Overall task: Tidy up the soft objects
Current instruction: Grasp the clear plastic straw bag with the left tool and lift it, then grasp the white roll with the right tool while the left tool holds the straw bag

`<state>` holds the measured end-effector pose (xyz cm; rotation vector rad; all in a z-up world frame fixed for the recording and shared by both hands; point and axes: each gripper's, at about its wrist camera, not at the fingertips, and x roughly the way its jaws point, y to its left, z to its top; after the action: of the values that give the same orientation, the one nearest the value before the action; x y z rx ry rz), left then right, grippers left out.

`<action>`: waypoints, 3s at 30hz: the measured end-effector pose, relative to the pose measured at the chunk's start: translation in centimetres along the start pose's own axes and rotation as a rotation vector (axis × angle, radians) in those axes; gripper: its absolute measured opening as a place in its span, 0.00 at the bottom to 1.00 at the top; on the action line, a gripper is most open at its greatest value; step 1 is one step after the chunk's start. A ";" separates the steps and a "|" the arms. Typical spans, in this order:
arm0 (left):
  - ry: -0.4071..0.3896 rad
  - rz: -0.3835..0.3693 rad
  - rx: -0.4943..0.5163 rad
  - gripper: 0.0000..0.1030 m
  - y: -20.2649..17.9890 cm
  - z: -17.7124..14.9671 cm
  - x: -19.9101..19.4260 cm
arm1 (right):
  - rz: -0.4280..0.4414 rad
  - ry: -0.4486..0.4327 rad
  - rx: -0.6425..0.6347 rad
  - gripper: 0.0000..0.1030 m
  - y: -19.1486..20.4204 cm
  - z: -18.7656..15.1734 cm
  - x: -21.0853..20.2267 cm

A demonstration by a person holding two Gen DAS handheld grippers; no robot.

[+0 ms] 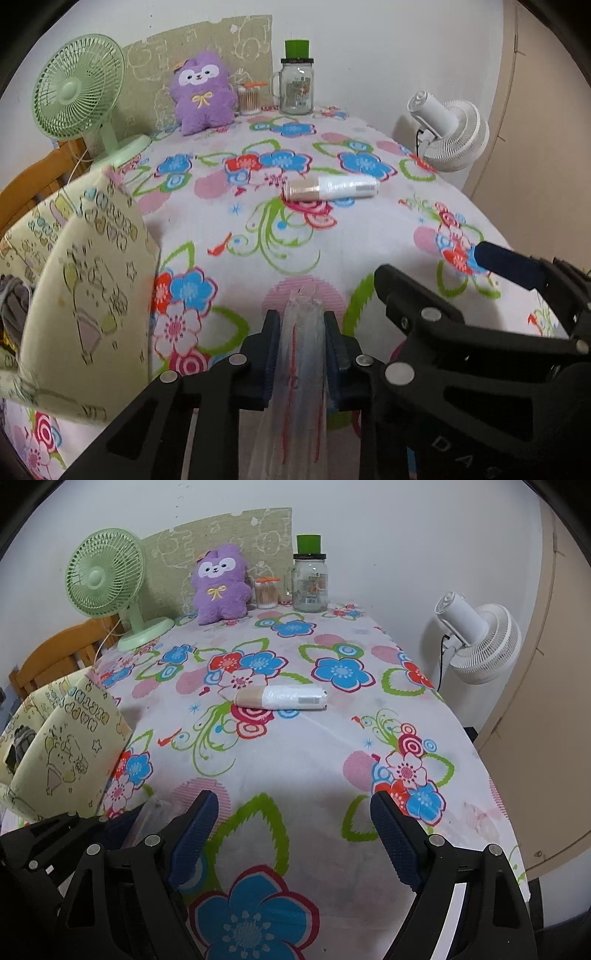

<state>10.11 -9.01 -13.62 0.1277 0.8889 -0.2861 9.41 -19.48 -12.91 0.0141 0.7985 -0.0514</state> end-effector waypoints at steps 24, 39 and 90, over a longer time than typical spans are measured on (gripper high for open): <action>-0.063 0.002 -0.020 0.20 -0.3 4.6 -1.8 | 0.043 -0.067 0.007 0.84 -1.0 4.7 -1.8; -0.010 0.029 -0.083 0.21 1.0 6.9 2.8 | 0.084 -0.030 -0.018 0.84 -1.2 7.8 3.0; 0.059 0.048 -0.108 0.21 3.0 7.6 8.4 | 0.102 0.116 -0.056 0.51 -0.2 8.5 12.3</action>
<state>21.71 -9.47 -15.46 0.0578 0.9567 -0.1899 24.09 -20.45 -15.82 0.0049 0.9141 0.0689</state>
